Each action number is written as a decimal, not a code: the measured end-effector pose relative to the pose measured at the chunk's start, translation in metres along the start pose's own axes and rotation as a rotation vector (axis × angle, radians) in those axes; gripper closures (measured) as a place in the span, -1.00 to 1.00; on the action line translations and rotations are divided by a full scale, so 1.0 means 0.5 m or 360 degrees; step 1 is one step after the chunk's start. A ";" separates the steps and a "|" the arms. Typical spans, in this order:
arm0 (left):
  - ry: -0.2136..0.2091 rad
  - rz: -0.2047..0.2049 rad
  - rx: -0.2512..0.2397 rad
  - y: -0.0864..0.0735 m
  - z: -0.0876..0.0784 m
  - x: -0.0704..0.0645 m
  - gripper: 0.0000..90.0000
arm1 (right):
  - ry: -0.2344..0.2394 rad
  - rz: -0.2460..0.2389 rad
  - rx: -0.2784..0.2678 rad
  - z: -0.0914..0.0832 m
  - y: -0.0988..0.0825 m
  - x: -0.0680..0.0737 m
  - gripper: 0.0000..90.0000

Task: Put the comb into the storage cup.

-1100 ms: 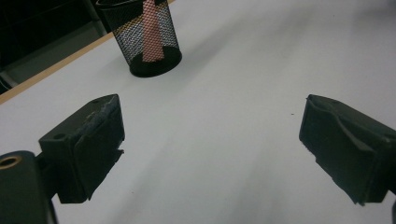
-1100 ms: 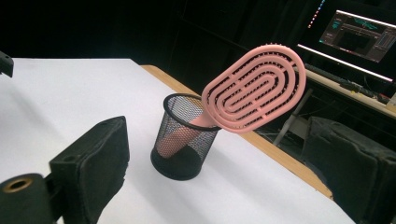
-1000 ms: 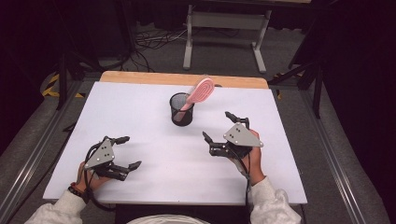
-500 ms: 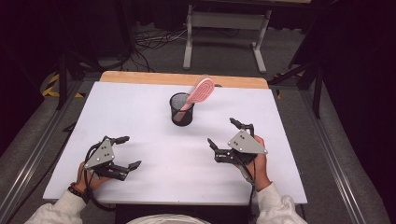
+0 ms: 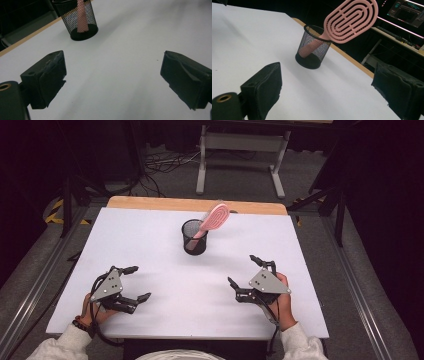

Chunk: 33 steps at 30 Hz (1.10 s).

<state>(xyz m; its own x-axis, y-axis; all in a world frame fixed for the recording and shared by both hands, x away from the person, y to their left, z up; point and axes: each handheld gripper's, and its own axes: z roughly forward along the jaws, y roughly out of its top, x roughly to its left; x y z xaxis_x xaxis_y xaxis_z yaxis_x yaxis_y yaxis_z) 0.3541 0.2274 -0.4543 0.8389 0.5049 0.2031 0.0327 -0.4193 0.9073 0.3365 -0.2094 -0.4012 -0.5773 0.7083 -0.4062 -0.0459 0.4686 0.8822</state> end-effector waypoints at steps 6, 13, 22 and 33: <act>0.0006 0.0005 0.0005 0.000 -0.001 -0.002 -0.83 | 0.0005 -0.0004 0.0017 -0.010 -0.021 -0.002 -0.78; 0.0011 0.0008 0.0005 0.001 -0.002 -0.002 -0.83 | 0.0006 0.0014 0.0043 -0.019 -0.050 -0.003 -0.77; 0.0015 0.0005 -0.0001 0.002 -0.003 -0.002 -0.83 | 0.0017 0.0073 0.0057 -0.032 -0.084 -0.011 -0.77; 0.0006 -0.0019 -0.0011 0.000 -0.001 0.004 -0.84 | 0.0056 0.0173 0.0069 -0.054 -0.123 -0.022 -0.82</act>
<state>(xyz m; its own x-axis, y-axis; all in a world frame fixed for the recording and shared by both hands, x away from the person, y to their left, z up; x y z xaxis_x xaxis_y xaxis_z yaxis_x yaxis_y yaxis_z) 0.3557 0.2287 -0.4535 0.8365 0.5128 0.1933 0.0393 -0.4079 0.9122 0.3238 -0.2602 -0.4445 -0.6055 0.7373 -0.2995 0.0535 0.4131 0.9091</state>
